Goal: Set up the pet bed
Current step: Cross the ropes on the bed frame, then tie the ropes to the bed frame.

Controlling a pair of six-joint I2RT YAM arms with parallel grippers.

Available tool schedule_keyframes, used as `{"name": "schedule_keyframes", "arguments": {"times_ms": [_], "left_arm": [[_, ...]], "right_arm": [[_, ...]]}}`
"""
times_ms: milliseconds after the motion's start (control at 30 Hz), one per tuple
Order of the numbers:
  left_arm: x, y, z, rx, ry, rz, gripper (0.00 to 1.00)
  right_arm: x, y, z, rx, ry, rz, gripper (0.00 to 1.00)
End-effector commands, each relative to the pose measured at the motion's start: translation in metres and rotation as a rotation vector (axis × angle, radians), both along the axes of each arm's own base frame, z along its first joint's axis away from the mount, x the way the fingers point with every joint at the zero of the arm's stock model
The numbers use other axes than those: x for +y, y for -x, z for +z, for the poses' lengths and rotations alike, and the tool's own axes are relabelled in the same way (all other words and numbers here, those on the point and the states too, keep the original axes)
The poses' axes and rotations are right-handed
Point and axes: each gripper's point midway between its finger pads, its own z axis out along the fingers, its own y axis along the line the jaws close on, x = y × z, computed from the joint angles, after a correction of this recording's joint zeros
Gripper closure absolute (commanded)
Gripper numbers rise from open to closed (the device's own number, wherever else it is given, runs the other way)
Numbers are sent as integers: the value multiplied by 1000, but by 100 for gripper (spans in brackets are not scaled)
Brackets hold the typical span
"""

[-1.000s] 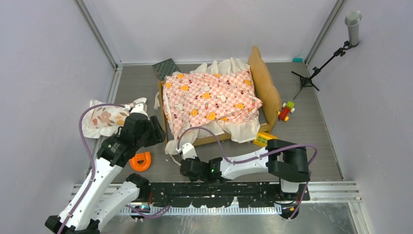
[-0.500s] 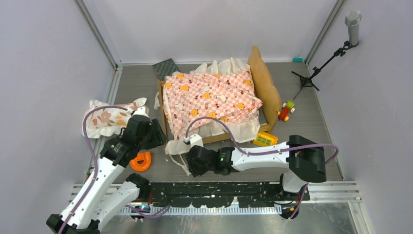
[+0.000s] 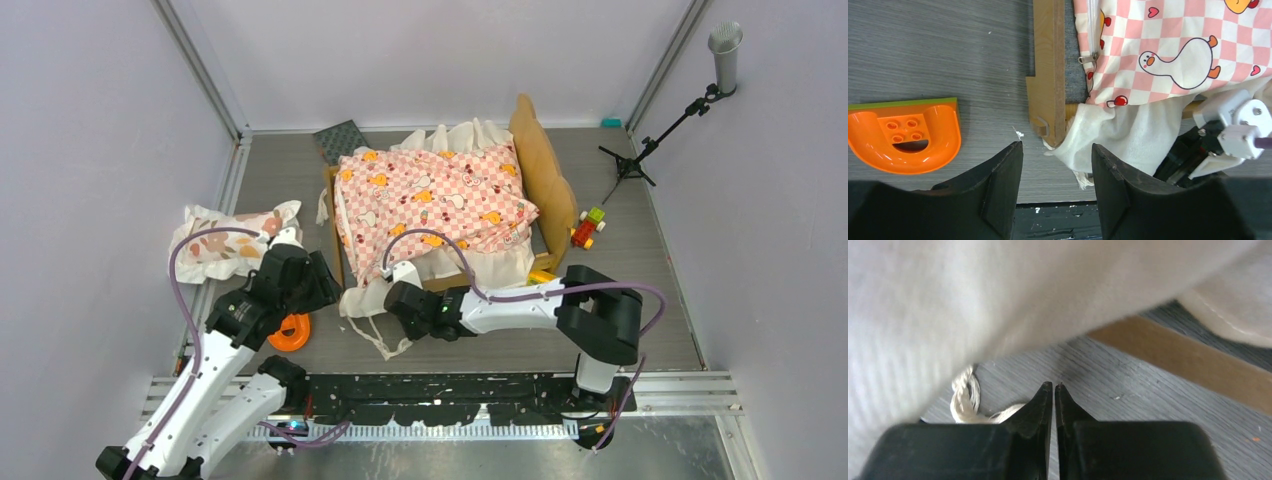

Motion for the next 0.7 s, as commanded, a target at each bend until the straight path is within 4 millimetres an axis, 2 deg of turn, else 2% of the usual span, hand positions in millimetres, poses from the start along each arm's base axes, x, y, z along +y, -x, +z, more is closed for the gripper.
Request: {"name": "schedule_keyframes", "arguments": {"times_ms": [0, 100, 233, 433, 533, 667], "left_arm": [[-1, 0, 3, -17, 36, 23, 46], [-1, 0, 2, -16, 36, 23, 46], [-1, 0, 0, -10, 34, 24, 46], [-2, -1, -4, -4, 41, 35, 46], [0, -1, -6, -2, 36, 44, 46], [-2, -2, -11, 6, 45, 55, 45]], "right_arm": [[23, -15, 9, -69, -48, -6, 90], [24, -3, -2, -32, -62, 11, 92], [20, 25, -14, 3, -46, 69, 92], [4, 67, -28, 52, 0, 116, 92], [-10, 84, -28, 52, 33, 117, 92], [-12, 106, -20, 89, -16, 145, 91]]}}
